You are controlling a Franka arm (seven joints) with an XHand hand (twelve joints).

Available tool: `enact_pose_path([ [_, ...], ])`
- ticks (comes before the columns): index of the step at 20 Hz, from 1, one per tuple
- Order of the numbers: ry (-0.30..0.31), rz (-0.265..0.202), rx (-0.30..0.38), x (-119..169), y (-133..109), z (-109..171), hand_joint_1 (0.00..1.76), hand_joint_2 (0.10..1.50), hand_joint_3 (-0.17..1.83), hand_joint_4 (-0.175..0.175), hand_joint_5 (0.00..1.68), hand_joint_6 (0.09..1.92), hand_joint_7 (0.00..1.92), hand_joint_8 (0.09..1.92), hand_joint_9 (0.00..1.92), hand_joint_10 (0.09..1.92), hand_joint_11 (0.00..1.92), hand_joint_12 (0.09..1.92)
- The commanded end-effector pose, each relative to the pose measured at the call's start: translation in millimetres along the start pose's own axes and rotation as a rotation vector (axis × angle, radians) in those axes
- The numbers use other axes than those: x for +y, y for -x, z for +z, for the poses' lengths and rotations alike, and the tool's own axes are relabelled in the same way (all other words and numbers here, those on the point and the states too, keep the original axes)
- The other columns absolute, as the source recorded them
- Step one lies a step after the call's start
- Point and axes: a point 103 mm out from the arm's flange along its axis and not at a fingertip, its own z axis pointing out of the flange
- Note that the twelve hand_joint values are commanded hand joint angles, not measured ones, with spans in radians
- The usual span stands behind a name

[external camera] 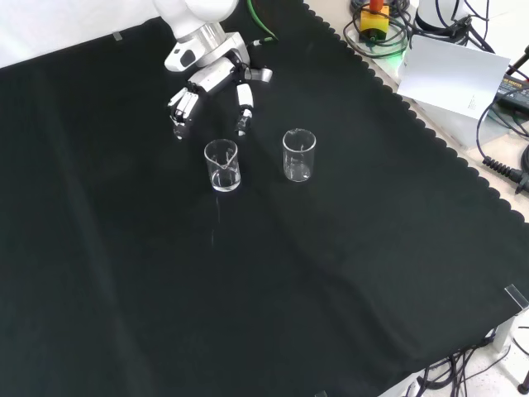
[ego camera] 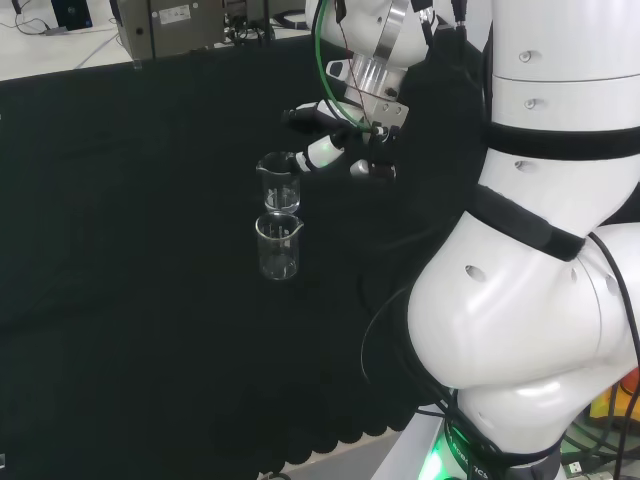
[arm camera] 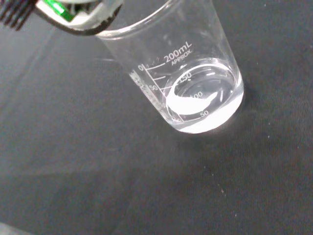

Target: Pick up the beaker on the right.

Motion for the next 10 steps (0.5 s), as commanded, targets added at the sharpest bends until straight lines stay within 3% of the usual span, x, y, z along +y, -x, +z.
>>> enact_pose_path([
  [1,-0.025,-0.072,0.059,3,3,18,0.9,0.6,0.55,-0.008,0.38,0.09,0.24,0.63,0.32,0.59,0.0,1.34],
  [10,-0.024,-0.121,0.199,4,9,34,0.96,0.55,0.63,0.007,0.38,0.09,0.17,0.64,0.27,0.58,0.0,1.31],
])
